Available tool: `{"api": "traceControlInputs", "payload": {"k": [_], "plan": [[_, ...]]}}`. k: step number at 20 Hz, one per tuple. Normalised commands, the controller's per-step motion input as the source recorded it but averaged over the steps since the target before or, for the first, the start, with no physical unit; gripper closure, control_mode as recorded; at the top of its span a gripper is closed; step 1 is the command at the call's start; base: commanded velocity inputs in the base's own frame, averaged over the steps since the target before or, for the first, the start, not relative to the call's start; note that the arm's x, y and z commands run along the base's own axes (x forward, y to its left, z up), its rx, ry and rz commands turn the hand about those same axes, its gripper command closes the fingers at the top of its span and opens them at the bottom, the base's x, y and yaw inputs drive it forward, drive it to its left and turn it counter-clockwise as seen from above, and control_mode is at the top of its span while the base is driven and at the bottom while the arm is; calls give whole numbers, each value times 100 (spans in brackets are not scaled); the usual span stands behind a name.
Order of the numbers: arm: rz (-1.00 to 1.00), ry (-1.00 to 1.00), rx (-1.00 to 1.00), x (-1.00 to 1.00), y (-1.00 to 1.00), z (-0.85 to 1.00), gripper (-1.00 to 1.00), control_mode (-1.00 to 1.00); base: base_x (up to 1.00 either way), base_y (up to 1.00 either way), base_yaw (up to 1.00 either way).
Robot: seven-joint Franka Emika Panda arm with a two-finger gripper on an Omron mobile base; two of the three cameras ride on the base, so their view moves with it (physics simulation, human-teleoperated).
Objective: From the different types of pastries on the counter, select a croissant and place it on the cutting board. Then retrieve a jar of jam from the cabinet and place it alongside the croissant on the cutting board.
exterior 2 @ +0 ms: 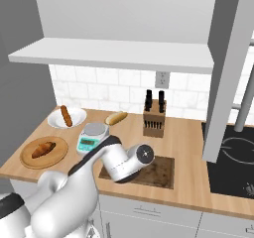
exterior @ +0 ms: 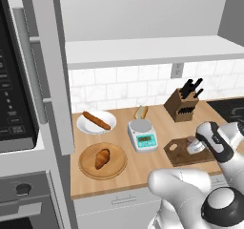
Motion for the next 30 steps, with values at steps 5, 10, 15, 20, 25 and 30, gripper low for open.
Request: {"api": "traceControlInputs", "payload": {"k": [5, 10, 15, 20, 25, 30], "plan": [[0, 12, 5, 19, 0, 9, 100, -100, 0, 0, 0], [0, 5, 0, 34, 0, 0, 100, -100, 0, 0, 0], [0, -1, 0, 26, -8, -5, 100, -100, 0, 0, 0], [0, 0, 0, 7, -19, 0, 100, -100, 0, 0, 0], [0, 0, 0, 2, -6, -2, 100, -100, 0, 0, 0], [-1, 3, 0, 23, 0, 0, 100, -100, 0, 0, 0]]}}
